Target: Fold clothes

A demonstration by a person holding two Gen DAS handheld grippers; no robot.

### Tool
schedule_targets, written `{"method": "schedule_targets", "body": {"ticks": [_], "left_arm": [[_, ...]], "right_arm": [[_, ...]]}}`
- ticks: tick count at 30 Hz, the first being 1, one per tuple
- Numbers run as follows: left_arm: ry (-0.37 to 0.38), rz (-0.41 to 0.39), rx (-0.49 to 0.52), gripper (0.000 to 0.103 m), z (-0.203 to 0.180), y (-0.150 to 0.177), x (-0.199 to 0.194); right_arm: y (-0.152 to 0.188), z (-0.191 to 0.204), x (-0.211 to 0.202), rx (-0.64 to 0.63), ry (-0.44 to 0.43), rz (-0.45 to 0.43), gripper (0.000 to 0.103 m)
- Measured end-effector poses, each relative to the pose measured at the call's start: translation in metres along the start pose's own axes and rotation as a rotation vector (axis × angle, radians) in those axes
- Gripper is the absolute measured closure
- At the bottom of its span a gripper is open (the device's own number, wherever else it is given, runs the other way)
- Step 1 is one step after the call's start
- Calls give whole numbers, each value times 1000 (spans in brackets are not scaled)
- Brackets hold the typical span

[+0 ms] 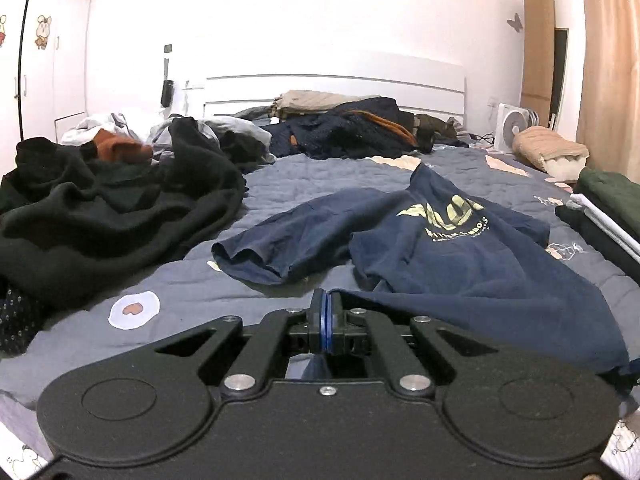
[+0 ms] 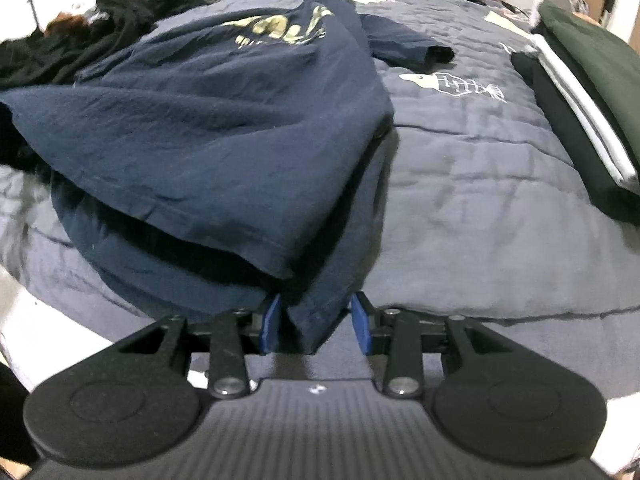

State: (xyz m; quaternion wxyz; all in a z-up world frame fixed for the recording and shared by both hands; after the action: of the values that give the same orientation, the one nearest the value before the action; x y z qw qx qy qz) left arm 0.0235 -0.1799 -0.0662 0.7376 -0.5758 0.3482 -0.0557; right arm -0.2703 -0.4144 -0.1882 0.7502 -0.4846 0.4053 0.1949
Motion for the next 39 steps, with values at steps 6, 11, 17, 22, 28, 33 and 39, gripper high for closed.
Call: {"method": "schedule_targets", "body": {"ticks": [6, 11, 17, 22, 28, 33, 39], "left_arm": [[7, 5, 13, 102, -5, -1, 4], [2, 18, 14, 102, -1, 3, 9], [-6, 24, 23, 102, -2, 5, 10], [-12, 31, 16, 102, 2, 5, 11], [19, 29, 31, 102, -2, 5, 6], [79, 56, 108, 102, -17, 15, 1], [87, 143, 356, 97, -54, 52, 11]], "right_arm": [[-3, 10, 1, -47, -13, -17, 65], [-7, 19, 2, -89, -27, -40, 64], [-10, 24, 12, -167, 43, -52, 64], [-13, 17, 14, -183, 128, -73, 91], [-32, -11, -43, -11, 185, -310, 94], [-40, -27, -96, 122, 171, -512, 95], [-37, -44, -101, 178, 160, -524, 95]]}}
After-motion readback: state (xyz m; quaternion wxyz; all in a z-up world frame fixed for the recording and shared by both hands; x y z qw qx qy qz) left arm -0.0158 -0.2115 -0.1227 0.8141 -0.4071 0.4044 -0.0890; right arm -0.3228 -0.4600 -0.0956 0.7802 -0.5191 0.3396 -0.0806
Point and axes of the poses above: each gripper's, at about its wrist camera, not at the fingertips, and x roughly the way its jaws point, z to its left, y to its underside, the point moved 7 cm from there along x, roughly the way its jaws point, and after that the axes turned 14 degrees about -y, right-handed, at the moved point
